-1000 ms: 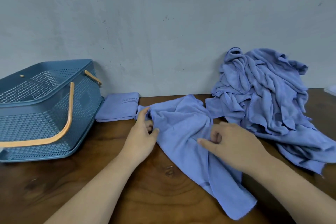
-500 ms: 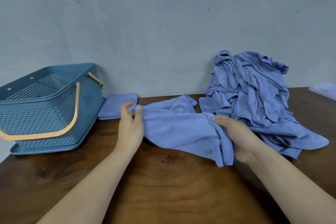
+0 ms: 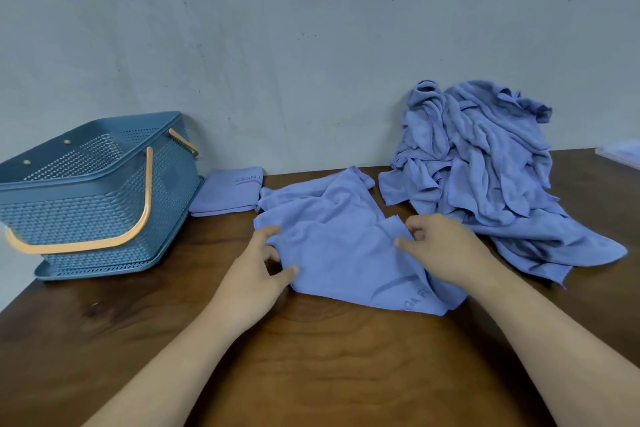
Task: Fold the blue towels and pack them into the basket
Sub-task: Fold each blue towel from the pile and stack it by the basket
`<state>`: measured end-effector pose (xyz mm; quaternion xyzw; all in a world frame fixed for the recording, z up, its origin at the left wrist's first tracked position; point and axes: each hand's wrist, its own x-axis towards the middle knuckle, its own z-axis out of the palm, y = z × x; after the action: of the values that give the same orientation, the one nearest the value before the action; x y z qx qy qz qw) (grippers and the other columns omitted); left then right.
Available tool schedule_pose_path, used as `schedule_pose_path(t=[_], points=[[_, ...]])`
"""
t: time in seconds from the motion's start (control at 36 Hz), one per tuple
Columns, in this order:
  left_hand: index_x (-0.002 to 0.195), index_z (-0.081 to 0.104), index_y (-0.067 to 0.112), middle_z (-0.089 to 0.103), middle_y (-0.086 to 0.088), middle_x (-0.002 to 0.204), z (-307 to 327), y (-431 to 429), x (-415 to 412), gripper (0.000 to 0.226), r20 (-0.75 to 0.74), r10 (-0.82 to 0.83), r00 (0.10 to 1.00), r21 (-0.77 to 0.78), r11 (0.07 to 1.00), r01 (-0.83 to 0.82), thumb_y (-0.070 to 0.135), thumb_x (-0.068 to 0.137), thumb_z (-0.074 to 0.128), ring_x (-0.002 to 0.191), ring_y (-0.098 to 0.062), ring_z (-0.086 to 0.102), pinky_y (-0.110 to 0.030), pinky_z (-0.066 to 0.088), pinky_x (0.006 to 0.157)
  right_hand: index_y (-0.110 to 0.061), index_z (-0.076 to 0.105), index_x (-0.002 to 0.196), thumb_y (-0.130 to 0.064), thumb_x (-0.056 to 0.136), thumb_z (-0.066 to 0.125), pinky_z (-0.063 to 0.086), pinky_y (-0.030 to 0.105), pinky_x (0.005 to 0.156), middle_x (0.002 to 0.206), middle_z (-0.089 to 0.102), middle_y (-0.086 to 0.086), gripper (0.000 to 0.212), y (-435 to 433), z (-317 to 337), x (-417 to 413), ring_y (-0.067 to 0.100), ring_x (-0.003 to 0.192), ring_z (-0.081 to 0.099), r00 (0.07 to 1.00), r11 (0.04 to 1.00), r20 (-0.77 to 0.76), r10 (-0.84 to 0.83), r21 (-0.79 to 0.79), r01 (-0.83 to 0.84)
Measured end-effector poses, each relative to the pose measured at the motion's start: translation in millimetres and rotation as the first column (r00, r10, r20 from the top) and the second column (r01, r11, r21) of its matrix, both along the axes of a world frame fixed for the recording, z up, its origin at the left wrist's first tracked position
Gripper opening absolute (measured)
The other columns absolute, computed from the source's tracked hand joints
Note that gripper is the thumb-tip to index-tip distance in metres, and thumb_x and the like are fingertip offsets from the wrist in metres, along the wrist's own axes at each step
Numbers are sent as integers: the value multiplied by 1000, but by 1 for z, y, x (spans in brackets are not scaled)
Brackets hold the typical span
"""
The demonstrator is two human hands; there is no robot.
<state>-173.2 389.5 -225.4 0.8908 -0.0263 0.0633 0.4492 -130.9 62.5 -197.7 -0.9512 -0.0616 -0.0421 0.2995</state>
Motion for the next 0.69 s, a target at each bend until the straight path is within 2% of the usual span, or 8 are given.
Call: schedule_pose_path(t=[0.08, 0.17, 0.22, 0.28, 0.39, 0.53, 0.61, 0.69], points=[[131, 50, 39, 67, -5, 90, 5, -6, 0, 42, 53, 76, 996, -226, 972, -63, 18, 100, 71, 82, -8, 68, -28, 50, 79, -11, 40, 71, -36, 103, 62, 33, 39, 60, 58, 36, 0, 47, 4, 9, -3, 16, 52, 35, 993, 969, -119, 25, 247, 5], [135, 50, 25, 71, -12, 113, 20, -7, 3, 31, -37, 187, 982, -667, 727, -164, 11, 108, 57, 101, -25, 75, -41, 64, 76, -1, 74, 99, -32, 104, 63, 56, 51, 84, 93, 77, 17, 33, 7, 23, -12, 34, 85, 74, 916, 664, -358, 180, 732, 155], [138, 48, 22, 69, -9, 118, 29, 0, 7, 30, -89, 266, 960, -717, 652, -248, 13, 111, 51, 100, -27, 74, -42, 65, 65, -6, 78, 103, -27, 104, 64, 58, 42, 82, 97, 79, 13, 25, 2, 25, -10, 26, 87, 76, 907, 565, -389, 161, 790, 239], [136, 47, 24, 69, -8, 114, 30, 12, 8, 28, -85, 338, 937, -626, 713, -314, 14, 111, 49, 86, -24, 72, -36, 61, 54, -7, 73, 93, -26, 99, 68, 53, 34, 69, 83, 72, 10, 20, -6, 22, -4, 22, 71, 69, 932, 684, -359, 42, 690, 235], [134, 45, 29, 71, -1, 104, 17, 34, 7, 27, -18, 318, 948, -94, 943, -318, 25, 108, 49, 59, -24, 72, -35, 57, 57, -13, 51, 69, -15, 101, 60, 34, 29, 51, 65, 49, 14, 34, -18, 14, 0, 22, 51, 44, 890, 921, -452, 56, 369, 129], [131, 50, 34, 70, 10, 105, 24, 29, 4, 40, -179, 165, 970, -60, 982, -178, 55, 100, 63, 73, -14, 73, -31, 59, 62, -8, 53, 74, -23, 98, 62, 38, 32, 51, 66, 65, 18, 30, -18, 21, -6, 25, 52, 58, 872, 990, -488, 44, 137, 27], [137, 48, 47, 72, 5, 96, 23, 36, 2, 59, -171, -64, 983, -31, 998, 59, 57, 88, 78, 75, -14, 70, -35, 59, 71, -12, 59, 80, -44, 94, 70, 52, 38, 66, 70, 70, 5, 36, -17, 11, -2, 17, 64, 66, 975, 997, -218, -31, -72, 15], [147, 39, 61, 69, 6, 126, 28, 48, -2, 89, -230, -256, 939, -82, 966, 243, 49, 77, 92, 98, -29, 72, -44, 57, 99, -31, 64, 105, -44, 92, 76, 54, 33, 80, 99, 64, -14, 22, -8, 0, 0, 1, 88, 61, 993, 996, 100, 61, -71, -54]])
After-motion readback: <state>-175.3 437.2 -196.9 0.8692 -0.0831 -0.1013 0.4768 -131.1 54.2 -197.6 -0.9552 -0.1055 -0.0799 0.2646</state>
